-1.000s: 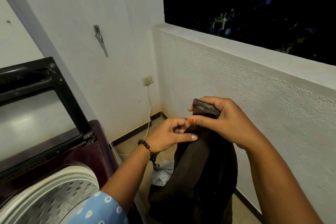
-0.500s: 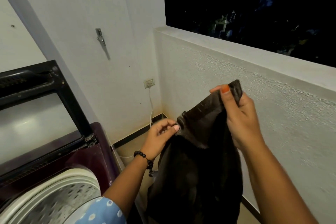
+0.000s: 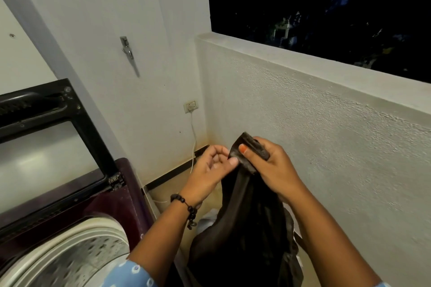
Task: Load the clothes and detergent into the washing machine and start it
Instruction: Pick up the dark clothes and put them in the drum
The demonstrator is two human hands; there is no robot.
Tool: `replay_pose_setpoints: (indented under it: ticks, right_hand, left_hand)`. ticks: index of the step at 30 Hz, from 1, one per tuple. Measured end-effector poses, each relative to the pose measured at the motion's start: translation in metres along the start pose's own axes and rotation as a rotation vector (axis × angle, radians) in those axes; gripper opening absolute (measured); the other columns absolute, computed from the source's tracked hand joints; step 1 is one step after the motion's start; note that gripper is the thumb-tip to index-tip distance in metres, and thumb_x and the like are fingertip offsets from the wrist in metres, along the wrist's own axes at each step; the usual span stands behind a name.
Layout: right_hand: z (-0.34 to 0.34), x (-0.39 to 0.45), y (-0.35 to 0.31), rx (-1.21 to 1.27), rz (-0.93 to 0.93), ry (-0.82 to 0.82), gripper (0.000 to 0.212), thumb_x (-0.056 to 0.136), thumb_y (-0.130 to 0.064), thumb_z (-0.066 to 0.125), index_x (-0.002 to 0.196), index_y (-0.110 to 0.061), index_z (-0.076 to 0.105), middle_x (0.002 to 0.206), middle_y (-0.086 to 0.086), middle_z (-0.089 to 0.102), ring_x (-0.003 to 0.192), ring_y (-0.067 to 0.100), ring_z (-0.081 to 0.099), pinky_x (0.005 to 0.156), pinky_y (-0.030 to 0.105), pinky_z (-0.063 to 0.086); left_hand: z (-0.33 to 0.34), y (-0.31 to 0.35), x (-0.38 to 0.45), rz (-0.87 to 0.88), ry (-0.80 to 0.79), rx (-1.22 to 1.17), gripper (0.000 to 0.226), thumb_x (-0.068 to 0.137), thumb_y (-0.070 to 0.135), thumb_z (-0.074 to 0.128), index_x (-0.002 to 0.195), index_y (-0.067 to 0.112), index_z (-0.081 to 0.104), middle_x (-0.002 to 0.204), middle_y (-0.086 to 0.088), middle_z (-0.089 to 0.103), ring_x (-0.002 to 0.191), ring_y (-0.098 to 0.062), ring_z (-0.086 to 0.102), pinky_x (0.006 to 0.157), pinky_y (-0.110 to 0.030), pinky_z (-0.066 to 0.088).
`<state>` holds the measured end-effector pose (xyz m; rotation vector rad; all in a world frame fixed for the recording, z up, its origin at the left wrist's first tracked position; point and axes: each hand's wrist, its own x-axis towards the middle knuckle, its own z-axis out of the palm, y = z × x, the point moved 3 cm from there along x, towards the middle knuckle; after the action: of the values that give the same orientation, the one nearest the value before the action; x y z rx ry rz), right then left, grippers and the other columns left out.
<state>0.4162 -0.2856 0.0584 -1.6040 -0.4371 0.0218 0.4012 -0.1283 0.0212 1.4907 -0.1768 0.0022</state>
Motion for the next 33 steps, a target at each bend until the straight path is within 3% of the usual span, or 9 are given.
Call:
replay_pose_setpoints:
  ticks: [2, 4, 11, 14, 17, 21, 26, 30, 33]
  right_hand:
    - [-0.004, 0.003, -0.024, 0.04, -0.062, 0.024, 0.014, 0.091, -0.017, 0.062, 0.084, -0.006, 0.064, 0.073, 0.009, 0.061, 0.072, 0.017, 0.058, 0.067, 0.033, 0.048]
    - [-0.009, 0.005, -0.049, 0.071, -0.122, 0.046, 0.014, 0.087, -0.022, 0.063, 0.083, -0.009, 0.065, 0.076, 0.006, 0.063, 0.073, 0.018, 0.061, 0.067, 0.033, 0.049]
    - [-0.04, -0.001, -0.114, 0.193, -0.291, 0.166, 0.009, 0.083, -0.027, 0.06, 0.086, -0.021, 0.065, 0.07, -0.009, 0.068, 0.068, 0.008, 0.066, 0.061, 0.024, 0.056]
    - [-0.047, 0.001, -0.11, 0.227, -0.258, 0.237, 0.012, 0.085, -0.031, 0.059, 0.087, -0.021, 0.065, 0.071, -0.008, 0.069, 0.07, 0.01, 0.068, 0.062, 0.025, 0.057]
    - [-0.042, 0.009, -0.081, 0.179, -0.165, 0.242, 0.016, 0.082, -0.037, 0.061, 0.087, -0.023, 0.066, 0.073, -0.007, 0.069, 0.07, 0.011, 0.066, 0.062, 0.025, 0.055]
    - [-0.018, 0.014, -0.028, 0.129, -0.068, 0.026, 0.019, 0.081, -0.028, 0.069, 0.094, -0.016, 0.061, 0.084, 0.002, 0.064, 0.077, 0.011, 0.062, 0.07, 0.021, 0.05]
    - [0.004, 0.005, 0.009, -0.006, 0.081, -0.314, 0.067, 0.072, -0.012, 0.082, 0.129, -0.022, 0.048, 0.116, -0.004, 0.063, 0.106, 0.007, 0.065, 0.088, 0.019, 0.05]
    - [-0.001, 0.008, 0.016, -0.091, 0.11, -0.229, 0.042, 0.073, -0.016, 0.083, 0.11, -0.02, 0.063, 0.1, 0.0, 0.072, 0.094, 0.007, 0.068, 0.082, 0.021, 0.053]
    - [-0.008, 0.009, 0.011, -0.098, 0.072, -0.134, 0.022, 0.076, -0.016, 0.08, 0.091, -0.007, 0.066, 0.079, 0.003, 0.069, 0.076, 0.008, 0.065, 0.073, 0.023, 0.051]
  left_hand:
    - [0.001, -0.016, -0.002, -0.058, -0.097, 0.023, 0.042, 0.075, 0.024, 0.078, 0.112, 0.013, 0.063, 0.11, -0.002, 0.07, 0.104, -0.016, 0.067, 0.086, -0.025, 0.053]
    - [-0.001, -0.032, -0.004, -0.109, -0.124, 0.122, 0.036, 0.077, 0.016, 0.079, 0.111, 0.019, 0.067, 0.111, 0.005, 0.073, 0.108, -0.015, 0.067, 0.089, -0.027, 0.053]
    - [-0.033, -0.064, -0.011, -0.244, -0.031, 0.278, 0.009, 0.086, 0.01, 0.069, 0.091, 0.016, 0.072, 0.09, 0.004, 0.076, 0.09, -0.013, 0.071, 0.08, -0.025, 0.056]
    - [-0.04, -0.058, -0.01, -0.235, 0.02, 0.265, 0.012, 0.09, 0.006, 0.064, 0.092, 0.013, 0.073, 0.085, 0.005, 0.076, 0.083, -0.011, 0.07, 0.075, -0.021, 0.054]
    - [-0.039, -0.039, -0.001, -0.136, 0.045, 0.305, 0.011, 0.089, 0.01, 0.066, 0.089, 0.014, 0.076, 0.086, -0.005, 0.075, 0.081, -0.016, 0.068, 0.076, -0.028, 0.052]
    - [-0.015, 0.005, 0.011, 0.035, -0.049, 0.329, 0.012, 0.082, 0.033, 0.074, 0.093, 0.033, 0.076, 0.096, 0.003, 0.075, 0.093, -0.015, 0.069, 0.087, -0.031, 0.053]
    - [0.005, 0.04, 0.015, 0.096, -0.231, 0.361, 0.024, 0.092, 0.017, 0.053, 0.108, 0.026, 0.069, 0.107, 0.004, 0.073, 0.104, -0.016, 0.067, 0.098, -0.034, 0.05]
    - [-0.005, 0.033, 0.013, 0.016, -0.199, 0.25, 0.028, 0.089, 0.021, 0.056, 0.117, 0.024, 0.059, 0.101, -0.008, 0.071, 0.101, -0.024, 0.068, 0.095, -0.034, 0.052]
    - [-0.014, 0.017, 0.012, -0.118, -0.176, 0.12, 0.05, 0.076, 0.027, 0.07, 0.12, 0.018, 0.049, 0.097, -0.006, 0.071, 0.092, -0.02, 0.068, 0.085, -0.033, 0.054]
